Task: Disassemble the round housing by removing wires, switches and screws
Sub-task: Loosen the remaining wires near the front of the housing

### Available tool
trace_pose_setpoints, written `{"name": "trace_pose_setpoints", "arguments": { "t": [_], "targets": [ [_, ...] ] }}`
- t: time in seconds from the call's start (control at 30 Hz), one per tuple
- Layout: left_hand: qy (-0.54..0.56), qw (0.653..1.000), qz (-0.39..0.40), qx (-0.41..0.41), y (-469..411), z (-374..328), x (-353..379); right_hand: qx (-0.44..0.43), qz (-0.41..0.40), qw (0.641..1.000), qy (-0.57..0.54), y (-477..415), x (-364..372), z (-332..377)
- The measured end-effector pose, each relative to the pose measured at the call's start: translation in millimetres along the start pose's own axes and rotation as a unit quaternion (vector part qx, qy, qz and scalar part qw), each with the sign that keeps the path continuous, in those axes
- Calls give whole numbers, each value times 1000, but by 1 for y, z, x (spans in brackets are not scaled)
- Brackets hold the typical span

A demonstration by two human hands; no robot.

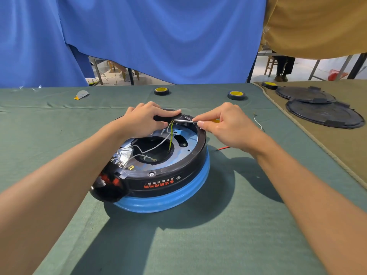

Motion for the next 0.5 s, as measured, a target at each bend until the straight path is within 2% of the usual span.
{"name": "trace_pose_setpoints", "arguments": {
  "t": [0.1, 0.27, 0.5],
  "targets": [
    [2, 1000, 3, -1, 0, 0, 0, 32, -4, 999, -36, 0, 1, -2],
    [7, 1000, -2, -1, 0, 0, 0, -17, -42, 998, 51, 2, 7, 8],
    [10, 1000, -8, 4, 0, -1, 0, -58, -28, 990, 122, 5, 7, 14]
  ]
}}
Point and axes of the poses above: each hand's wrist, its own y-axis away from the middle knuckle, its own x-axis out of the palm, z = x × y, the point moved 3 cm from there along -y, towards the middle knuckle, and after that the axes turned 4 degrees about -x, right-handed, at the moved point
